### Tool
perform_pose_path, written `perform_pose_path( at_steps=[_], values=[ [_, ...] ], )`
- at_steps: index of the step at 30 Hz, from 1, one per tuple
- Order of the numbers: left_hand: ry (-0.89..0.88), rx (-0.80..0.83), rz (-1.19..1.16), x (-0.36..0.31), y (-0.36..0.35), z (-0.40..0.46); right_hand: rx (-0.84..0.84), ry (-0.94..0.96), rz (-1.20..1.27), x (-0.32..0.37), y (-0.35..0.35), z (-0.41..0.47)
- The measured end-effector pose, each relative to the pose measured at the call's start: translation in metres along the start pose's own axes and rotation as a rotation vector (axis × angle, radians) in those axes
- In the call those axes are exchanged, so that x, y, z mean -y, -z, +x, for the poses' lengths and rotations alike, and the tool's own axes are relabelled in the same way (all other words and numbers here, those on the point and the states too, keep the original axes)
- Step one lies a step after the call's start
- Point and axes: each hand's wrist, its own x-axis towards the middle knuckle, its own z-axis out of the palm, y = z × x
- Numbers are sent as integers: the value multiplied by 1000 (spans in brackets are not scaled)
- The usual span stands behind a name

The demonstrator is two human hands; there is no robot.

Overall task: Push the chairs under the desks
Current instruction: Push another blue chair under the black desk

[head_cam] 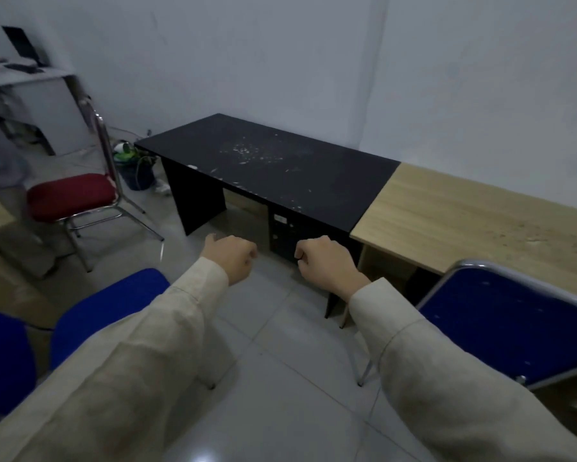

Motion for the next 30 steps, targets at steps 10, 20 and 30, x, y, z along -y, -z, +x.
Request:
perform_pose_path(
  at_steps=[10,20,30],
  values=[
    [297,139,10,228,-46,-58,129,143,67,210,-90,56],
    [849,96,-51,425,-91,-141,200,339,23,361,-167,85],
    [1309,-95,-737,509,-119,-174,289,465,15,433,-201,103]
  ],
)
